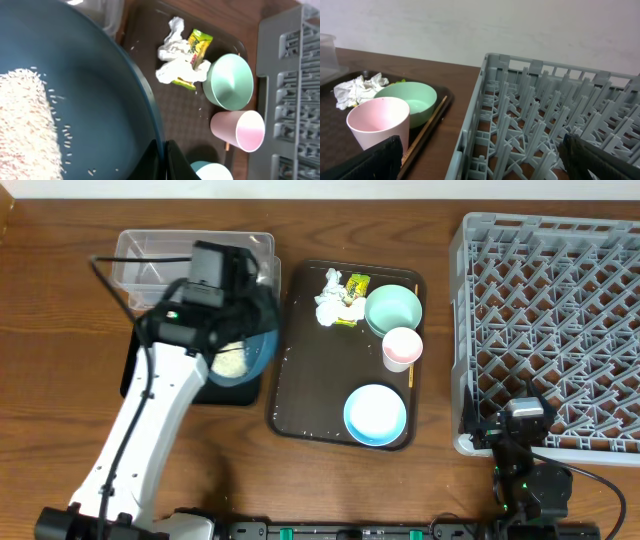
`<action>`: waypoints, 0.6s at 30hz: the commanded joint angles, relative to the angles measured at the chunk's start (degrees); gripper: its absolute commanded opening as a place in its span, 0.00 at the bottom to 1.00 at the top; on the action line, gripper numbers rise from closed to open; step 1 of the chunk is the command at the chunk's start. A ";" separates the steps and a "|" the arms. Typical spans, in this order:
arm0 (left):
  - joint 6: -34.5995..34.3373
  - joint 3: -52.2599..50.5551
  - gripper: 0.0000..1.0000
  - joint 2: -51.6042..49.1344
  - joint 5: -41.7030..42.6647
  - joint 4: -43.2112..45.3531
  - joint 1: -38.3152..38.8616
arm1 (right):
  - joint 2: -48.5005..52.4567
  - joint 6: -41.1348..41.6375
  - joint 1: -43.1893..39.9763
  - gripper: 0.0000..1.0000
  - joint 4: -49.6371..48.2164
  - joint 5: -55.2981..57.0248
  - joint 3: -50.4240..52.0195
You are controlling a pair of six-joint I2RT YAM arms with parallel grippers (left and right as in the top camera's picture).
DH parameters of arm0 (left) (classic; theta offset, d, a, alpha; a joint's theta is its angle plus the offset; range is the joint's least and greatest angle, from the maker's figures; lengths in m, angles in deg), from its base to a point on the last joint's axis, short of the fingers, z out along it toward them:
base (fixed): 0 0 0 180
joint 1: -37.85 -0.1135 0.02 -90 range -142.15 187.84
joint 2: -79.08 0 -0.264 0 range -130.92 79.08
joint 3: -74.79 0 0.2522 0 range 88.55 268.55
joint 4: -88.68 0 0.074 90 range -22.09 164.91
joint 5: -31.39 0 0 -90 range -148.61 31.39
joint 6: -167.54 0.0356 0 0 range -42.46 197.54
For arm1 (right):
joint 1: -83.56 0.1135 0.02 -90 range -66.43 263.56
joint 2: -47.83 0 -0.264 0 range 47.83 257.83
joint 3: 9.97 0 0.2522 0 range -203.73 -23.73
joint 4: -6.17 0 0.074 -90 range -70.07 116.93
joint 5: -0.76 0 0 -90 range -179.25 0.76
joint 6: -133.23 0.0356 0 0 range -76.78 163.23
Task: Sort waste into correct bins and load items into the dishwasher rack
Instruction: 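Carry the blue plate left over the black tray, then tilt the blue plate with the left gripper to pour rice onto the black tray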
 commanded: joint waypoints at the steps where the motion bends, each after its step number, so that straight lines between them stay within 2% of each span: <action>1: 0.31 -0.24 0.06 0.44 7.69 -0.94 -3.89 | -0.39 0.24 0.52 0.99 0.26 0.17 0.07; 6: 0.79 -0.24 0.06 0.44 13.11 -2.40 -9.73 | -0.39 0.24 0.52 0.99 0.26 0.17 0.07; 13: 5.33 -0.24 0.06 0.42 28.37 -2.89 -18.14 | -0.39 0.24 0.52 0.99 0.26 0.17 0.07; 18: 6.58 -0.26 0.06 0.09 30.95 -5.79 -23.78 | -0.39 0.24 0.52 0.99 0.26 0.17 0.07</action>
